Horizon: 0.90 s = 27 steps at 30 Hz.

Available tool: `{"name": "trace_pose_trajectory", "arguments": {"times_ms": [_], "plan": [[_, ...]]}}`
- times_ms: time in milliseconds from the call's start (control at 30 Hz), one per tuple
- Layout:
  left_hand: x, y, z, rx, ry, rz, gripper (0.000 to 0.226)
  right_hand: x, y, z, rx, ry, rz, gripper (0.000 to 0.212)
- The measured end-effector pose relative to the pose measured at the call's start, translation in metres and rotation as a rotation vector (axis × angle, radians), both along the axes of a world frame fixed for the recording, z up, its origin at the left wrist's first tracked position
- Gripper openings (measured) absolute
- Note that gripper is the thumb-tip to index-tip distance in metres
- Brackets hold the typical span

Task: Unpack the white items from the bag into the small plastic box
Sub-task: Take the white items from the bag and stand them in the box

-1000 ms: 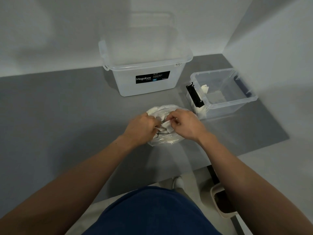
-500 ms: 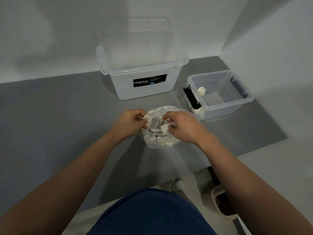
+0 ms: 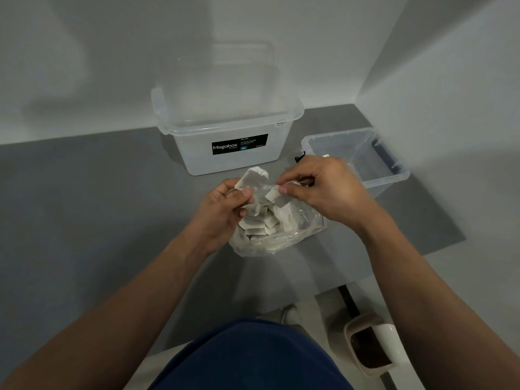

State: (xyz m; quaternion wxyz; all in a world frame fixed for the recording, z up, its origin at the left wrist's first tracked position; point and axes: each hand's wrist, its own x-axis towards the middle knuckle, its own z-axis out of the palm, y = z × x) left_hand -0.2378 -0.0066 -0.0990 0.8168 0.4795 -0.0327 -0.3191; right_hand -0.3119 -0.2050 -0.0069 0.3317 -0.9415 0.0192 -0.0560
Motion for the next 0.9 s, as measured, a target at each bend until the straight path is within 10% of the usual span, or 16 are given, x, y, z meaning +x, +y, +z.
{"name": "trace_pose_trajectory", "arguments": {"times_ms": [500, 900], "plan": [[0.0, -0.062, 0.027, -0.03, -0.17, -0.027, 0.022, -0.008, -0.063, 0.033, 0.114, -0.07, -0.094, 0.006], [0.001, -0.117, 0.064, 0.411, -0.542, 0.005, 0.028, 0.0, -0.17, 0.034, -0.147, -0.187, -0.177, 0.01]]}}
